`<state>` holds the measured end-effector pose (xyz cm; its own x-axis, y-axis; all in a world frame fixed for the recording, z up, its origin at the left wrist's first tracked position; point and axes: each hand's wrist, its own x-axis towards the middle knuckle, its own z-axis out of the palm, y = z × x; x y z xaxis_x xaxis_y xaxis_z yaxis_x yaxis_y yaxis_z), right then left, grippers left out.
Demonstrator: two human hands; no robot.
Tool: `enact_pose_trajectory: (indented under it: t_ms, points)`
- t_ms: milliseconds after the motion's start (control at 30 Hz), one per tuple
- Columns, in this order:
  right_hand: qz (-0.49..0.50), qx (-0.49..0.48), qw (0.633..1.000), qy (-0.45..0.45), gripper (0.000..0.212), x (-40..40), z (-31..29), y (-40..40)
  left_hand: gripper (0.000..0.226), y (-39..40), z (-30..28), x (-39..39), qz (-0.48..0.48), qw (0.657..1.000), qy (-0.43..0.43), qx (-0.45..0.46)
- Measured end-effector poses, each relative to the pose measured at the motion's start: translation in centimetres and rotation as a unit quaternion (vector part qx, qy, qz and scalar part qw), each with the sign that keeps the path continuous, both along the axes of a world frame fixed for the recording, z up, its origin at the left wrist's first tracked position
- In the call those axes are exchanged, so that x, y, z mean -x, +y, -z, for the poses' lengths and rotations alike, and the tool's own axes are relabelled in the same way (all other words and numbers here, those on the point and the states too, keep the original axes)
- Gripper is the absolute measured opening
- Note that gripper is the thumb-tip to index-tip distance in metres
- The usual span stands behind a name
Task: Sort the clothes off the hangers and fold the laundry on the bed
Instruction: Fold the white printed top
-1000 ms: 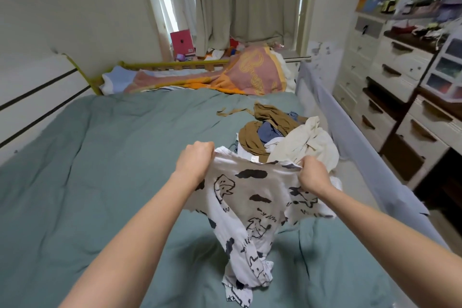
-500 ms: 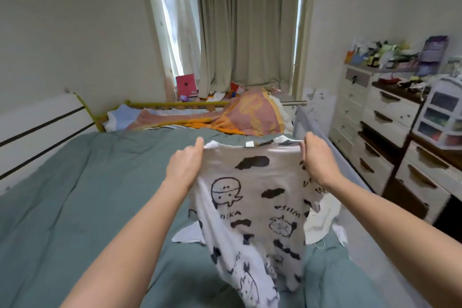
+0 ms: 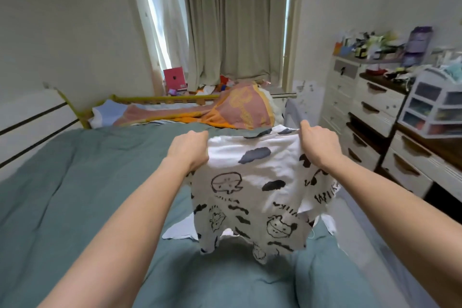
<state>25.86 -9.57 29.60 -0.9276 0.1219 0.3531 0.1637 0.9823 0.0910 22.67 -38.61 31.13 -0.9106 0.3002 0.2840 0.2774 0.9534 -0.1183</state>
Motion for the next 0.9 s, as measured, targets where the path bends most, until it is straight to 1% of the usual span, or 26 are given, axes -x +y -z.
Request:
enact_pose_trajectory:
  t_ms: [33, 67, 100, 133, 167, 200, 233, 267, 300, 333, 367, 433, 467, 500, 533, 567, 600, 633, 667, 700, 733, 800, 833, 900]
  points:
    - [0.002, -0.023, 1.0, -0.003, 0.017, 0.1, 0.0, 0.2, 0.005, -0.2, 0.1, 0.4, 0.012, 0.999, -0.036, 0.003]
    - [0.004, -0.03, 1.0, -0.001, 0.016, 0.2, 0.1, 0.3, 0.009, -0.4, 0.2, 0.7, 0.025, 0.996, -0.089, 0.002]
    - [0.002, -0.024, 1.0, 0.011, 0.013, 0.4, 0.3, 0.5, 0.014, -0.8, 0.3, 1.1, 0.036, 0.985, -0.166, -0.011]
    - [0.002, -0.006, 1.0, 0.02, 0.008, 0.6, 0.4, 0.6, 0.019, -1.1, 0.3, 1.4, 0.044, 0.965, -0.257, -0.039]
    - [-0.006, 0.03, 1.0, -0.004, 0.008, 1.1, 0.7, 0.9, 0.021, -1.5, 0.5, 1.7, 0.037, 0.936, -0.343, -0.073]
    - [-0.027, 0.076, 0.995, -0.067, 0.018, 1.3, 0.8, 1.1, 0.021, -1.9, 0.7, 1.9, 0.018, 0.907, -0.408, -0.101]
    - [-0.055, 0.145, 0.974, -0.166, 0.031, 1.6, 1.0, 1.5, 0.019, -2.5, 1.1, 2.0, -0.005, 0.89, -0.443, -0.113]
    - [-0.074, 0.211, 0.941, -0.255, 0.042, 1.7, 1.1, 1.8, 0.019, -3.0, 1.5, 2.1, -0.02, 0.885, -0.451, -0.111]
    - [-0.079, 0.259, 0.909, -0.316, 0.049, 1.7, 1.1, 2.0, 0.021, -3.5, 2.2, 2.4, -0.029, 0.89, -0.441, -0.112]
    - [-0.08, 0.283, 0.89, -0.349, 0.053, 1.7, 1.2, 2.0, 0.025, -3.9, 2.9, 2.9, -0.033, 0.901, -0.415, -0.118]
    - [-0.081, 0.286, 0.884, -0.361, 0.051, 1.9, 1.6, 2.0, 0.028, -4.1, 3.7, 3.5, -0.037, 0.919, -0.373, -0.122]
    - [-0.081, 0.269, 0.884, -0.372, 0.044, 2.9, 2.9, 1.6, 0.027, -4.0, 5.1, 4.8, -0.052, 0.955, -0.272, -0.107]
    - [-0.084, 0.266, 0.885, -0.374, 0.043, 3.7, 3.7, 1.4, 0.022, -3.5, 5.7, 5.2, -0.07, 0.964, -0.235, -0.102]
    - [-0.081, 0.266, 0.884, -0.375, 0.043, 4.6, 4.5, 1.1, 0.012, -2.9, 6.1, 5.5, -0.094, 0.968, -0.21, -0.102]
    - [-0.08, 0.267, 0.886, -0.371, 0.043, 5.5, 5.0, 0.8, 0.009, -2.3, 6.4, 5.6, -0.12, 0.968, -0.192, -0.11]
    - [-0.078, 0.266, 0.893, -0.356, 0.043, 6.4, 5.3, 0.5, 0.02, -1.8, 6.5, 5.8, -0.144, 0.965, -0.176, -0.127]
    - [-0.07, 0.263, 0.906, -0.325, 0.041, 7.2, 5.4, 0.2, 0.029, -1.3, 6.3, 6.1, -0.161, 0.963, -0.164, -0.144]
    - [-0.049, 0.252, 0.927, -0.272, 0.036, 8.0, 5.3, -0.2, 0.033, -0.9, 6.0, 6.5, -0.165, 0.962, -0.144, -0.162]
    - [-0.019, 0.237, 0.951, -0.197, 0.028, 8.7, 5.0, -0.6, 0.036, -0.6, 5.3, 6.7, -0.162, 0.963, -0.12, -0.177]
    - [0.01, 0.239, 0.965, -0.109, 0.018, 9.2, 4.5, -1.0, 0.037, -0.2, 4.4, 7.2, -0.155, 0.965, -0.095, -0.19]
    - [0.029, 0.261, 0.964, -0.034, 0.011, 9.7, 3.9, -1.5, 0.039, 0.0, 3.4, 7.8, -0.148, 0.967, -0.066, -0.199]
    - [0.037, 0.303, 0.95, 0.063, 0.022, 10.5, 2.8, -2.1, 0.04, 0.3, 1.6, 8.8, -0.142, 0.966, -0.022, -0.215]
    - [0.033, 0.305, 0.948, 0.089, 0.028, 10.8, 2.4, -2.2, 0.038, 0.3, 0.7, 9.2, -0.138, 0.965, 0.001, -0.225]
    - [0.02, 0.273, 0.954, 0.125, 0.031, 10.8, 1.8, -2.0, 0.034, 0.0, -0.7, 9.5, -0.126, 0.965, 0.041, -0.225]
